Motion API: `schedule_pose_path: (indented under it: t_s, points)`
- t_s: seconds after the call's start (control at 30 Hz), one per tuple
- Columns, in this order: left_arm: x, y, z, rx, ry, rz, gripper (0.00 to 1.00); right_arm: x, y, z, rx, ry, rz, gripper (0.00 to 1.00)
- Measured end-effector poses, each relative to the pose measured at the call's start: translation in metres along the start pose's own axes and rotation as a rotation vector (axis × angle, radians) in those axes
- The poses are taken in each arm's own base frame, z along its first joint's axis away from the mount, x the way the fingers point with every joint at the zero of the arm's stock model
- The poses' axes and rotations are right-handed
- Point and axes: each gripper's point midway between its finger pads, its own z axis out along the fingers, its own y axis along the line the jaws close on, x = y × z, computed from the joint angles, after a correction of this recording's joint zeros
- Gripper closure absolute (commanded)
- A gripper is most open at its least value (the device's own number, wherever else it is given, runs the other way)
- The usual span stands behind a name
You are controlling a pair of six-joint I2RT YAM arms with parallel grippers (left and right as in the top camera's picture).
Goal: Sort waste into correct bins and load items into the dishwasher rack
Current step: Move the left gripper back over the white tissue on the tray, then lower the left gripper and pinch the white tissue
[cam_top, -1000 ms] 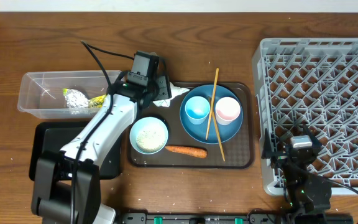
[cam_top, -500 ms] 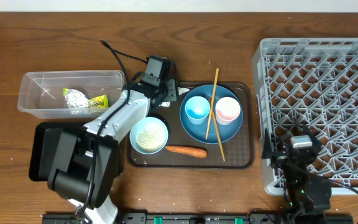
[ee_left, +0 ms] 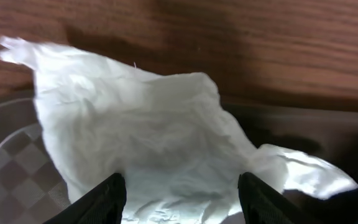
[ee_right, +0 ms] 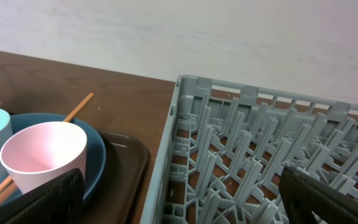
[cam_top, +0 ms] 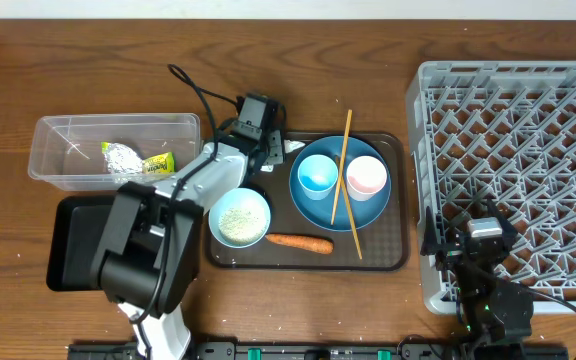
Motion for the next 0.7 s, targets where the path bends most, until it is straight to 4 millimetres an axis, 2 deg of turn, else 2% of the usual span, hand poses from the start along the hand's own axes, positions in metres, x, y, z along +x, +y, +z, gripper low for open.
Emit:
schedule_pose_path:
  t_s: [0.07, 0.13, 0.2, 0.27, 0.43, 0.7]
  points:
    - [0.0015, 0.0004, 0.0032, -0.002, 0.004, 0.000, 0.39, 0.0000, 0.0000, 0.0000, 0.000, 0.000, 0.000, 0.01]
    - [0.0018, 0.0005, 0.0048, -0.002, 0.004, -0.002, 0.47, 0.0000, 0.0000, 0.0000, 0.000, 0.000, 0.000, 0.01]
    - [0.0016, 0.0005, 0.0054, -0.002, 0.003, -0.005, 0.64, 0.0000, 0.0000, 0.0000, 0.000, 0.000, 0.000, 0.01]
    - [0.0013, 0.0013, 0.0056, -0.007, 0.001, -0.007, 0.75, 0.0000, 0.0000, 0.0000, 0.000, 0.000, 0.000, 0.01]
    - [0.0008, 0.0022, 0.0056, -0.012, -0.002, -0.012, 0.92, 0.0000, 0.0000, 0.0000, 0.000, 0.000, 0.000, 0.01]
    - [0.0006, 0.0026, 0.0055, -0.015, -0.003, -0.010, 0.94, 0.0000, 0.0000, 0.0000, 0.000, 0.000, 0.000, 0.01]
